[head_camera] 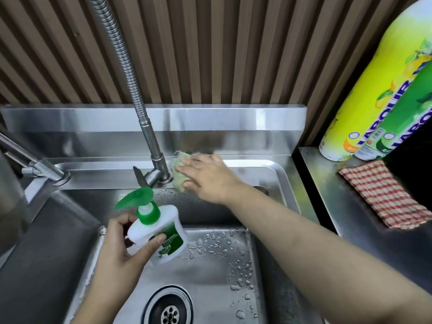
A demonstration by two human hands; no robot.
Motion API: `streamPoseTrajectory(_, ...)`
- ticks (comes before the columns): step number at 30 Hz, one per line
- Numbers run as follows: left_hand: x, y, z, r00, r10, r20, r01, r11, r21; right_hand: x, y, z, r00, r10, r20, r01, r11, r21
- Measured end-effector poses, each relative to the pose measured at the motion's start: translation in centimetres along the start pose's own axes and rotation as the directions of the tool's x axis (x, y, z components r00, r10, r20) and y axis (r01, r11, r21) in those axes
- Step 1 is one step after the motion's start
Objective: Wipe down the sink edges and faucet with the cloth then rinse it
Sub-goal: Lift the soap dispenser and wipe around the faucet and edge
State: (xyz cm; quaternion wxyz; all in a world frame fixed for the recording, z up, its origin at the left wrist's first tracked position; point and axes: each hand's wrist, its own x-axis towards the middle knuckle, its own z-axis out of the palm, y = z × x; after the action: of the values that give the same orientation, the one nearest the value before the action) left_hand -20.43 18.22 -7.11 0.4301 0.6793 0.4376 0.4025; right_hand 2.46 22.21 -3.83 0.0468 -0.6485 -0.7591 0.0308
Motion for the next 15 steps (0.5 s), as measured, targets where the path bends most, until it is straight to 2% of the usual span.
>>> streamPoseTrajectory(4, -0.2, 0.2, -0.5, 1.0, 0.007, -0.017, -0.007, 1.0, 0.029, 2.2, -1.7, 0.3, 1.0, 0.024, -0.009, -0.024, 1.0, 0.008)
streamPoseTrajectory(8, 0.0, 0.6, 0.4, 0.999, 0.034, -0.001, -0.034, 0.998, 0.045, -0.5, -0.2, 0.6, 0.995, 0.076, -0.069, -0.085, 0.987, -0.14)
streamPoseTrajectory(11, 0.2, 0.8, 1.6, 0.999, 0.041, 0.027, -0.043, 0.998, 0.045, -4.7, 3.4, 0.2, 0.967, 0.247, -0.054, -0.252, 0.957, -0.14)
streamPoseTrajectory(15, 0.3, 1.2, 2.9, 0.997, 0.036, 0.066, -0.04, 0.998, 0.051, -10.6, 7.8, -0.5, 0.853, 0.515, -0.086, -0.522, 0.845, -0.118)
